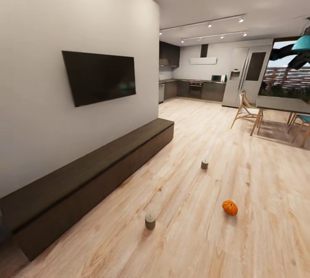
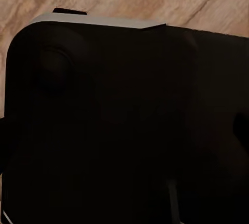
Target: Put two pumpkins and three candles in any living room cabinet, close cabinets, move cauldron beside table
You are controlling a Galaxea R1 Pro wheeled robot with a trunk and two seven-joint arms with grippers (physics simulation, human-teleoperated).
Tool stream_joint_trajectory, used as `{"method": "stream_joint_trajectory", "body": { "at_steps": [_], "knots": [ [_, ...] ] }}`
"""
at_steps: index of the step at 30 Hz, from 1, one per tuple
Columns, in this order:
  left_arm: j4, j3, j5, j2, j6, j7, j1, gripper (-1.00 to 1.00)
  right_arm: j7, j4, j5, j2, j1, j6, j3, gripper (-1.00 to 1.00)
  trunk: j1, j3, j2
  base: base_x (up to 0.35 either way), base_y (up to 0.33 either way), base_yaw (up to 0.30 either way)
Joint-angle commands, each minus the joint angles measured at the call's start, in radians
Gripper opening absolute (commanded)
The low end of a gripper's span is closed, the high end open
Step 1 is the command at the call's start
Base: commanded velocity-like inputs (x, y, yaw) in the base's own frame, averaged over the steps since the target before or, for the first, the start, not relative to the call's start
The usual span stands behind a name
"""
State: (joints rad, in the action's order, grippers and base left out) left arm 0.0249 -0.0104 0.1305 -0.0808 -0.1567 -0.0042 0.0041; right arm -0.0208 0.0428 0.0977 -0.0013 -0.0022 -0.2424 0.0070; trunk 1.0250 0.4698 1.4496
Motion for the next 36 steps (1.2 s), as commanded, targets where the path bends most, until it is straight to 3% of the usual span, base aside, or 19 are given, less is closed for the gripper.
{"method": "stream_joint_trajectory", "body": {
  "at_steps": [1, 12, 25, 36],
  "knots": [
    [0.001, 0.0, 0.008, 0.0, -0.001, 0.0, 0.0, 1.0, -0.002, 0.002, 0.008, 0.0, -0.001, -0.005, -0.001, 1.0, 0.0, 0.001, 0.0, 0.0, 0.0, 0.273],
    [-0.001, 0.0, 0.008, 0.0, -0.001, 0.0, 0.0, 1.0, -0.003, 0.002, 0.007, -0.006, 0.0, -0.003, -0.001, 1.0, 0.0, 0.001, 0.0, 0.0, -0.011, 0.257],
    [-0.003, -0.001, 0.008, -0.005, -0.001, 0.0, 0.0, 1.0, -0.002, 0.002, 0.006, -0.009, -0.001, -0.007, -0.001, 1.0, 0.0, 0.001, 0.0, 0.006, -0.101, 0.086],
    [-0.003, -0.002, 0.009, -0.008, -0.001, 0.0, 0.0, 1.0, -0.004, 0.003, 0.005, -0.009, 0.0, -0.005, -0.001, 1.0, 0.0, 0.001, 0.0, 0.14, -0.072, 0.24]
  ]
}}
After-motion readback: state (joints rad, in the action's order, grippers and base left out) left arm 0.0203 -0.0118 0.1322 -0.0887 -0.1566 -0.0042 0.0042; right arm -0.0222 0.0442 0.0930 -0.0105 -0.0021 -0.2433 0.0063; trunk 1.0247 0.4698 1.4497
